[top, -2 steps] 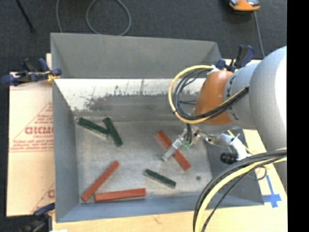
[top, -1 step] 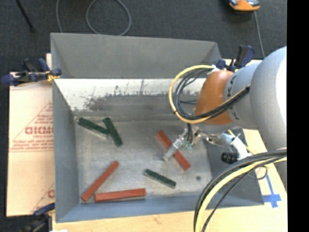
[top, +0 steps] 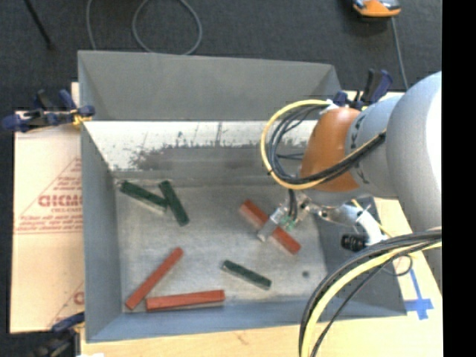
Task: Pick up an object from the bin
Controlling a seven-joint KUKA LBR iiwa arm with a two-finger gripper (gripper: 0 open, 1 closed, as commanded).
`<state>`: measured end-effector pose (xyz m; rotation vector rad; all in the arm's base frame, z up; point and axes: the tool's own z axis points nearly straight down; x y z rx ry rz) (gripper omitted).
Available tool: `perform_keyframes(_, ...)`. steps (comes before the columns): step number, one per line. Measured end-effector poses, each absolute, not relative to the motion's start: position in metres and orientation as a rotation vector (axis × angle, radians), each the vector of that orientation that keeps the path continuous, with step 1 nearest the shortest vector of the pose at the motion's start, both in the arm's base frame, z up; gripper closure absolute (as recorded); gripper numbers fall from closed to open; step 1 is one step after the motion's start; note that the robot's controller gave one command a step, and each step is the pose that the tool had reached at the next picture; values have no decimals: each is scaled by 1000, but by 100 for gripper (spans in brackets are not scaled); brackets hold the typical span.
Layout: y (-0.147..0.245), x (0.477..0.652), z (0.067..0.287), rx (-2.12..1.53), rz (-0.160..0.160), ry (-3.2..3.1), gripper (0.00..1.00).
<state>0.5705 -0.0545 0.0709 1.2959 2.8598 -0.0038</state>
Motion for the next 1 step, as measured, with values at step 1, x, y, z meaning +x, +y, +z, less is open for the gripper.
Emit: perform_keyframes(1, -56, 572, 103, 1288, 2, 2859, 100)
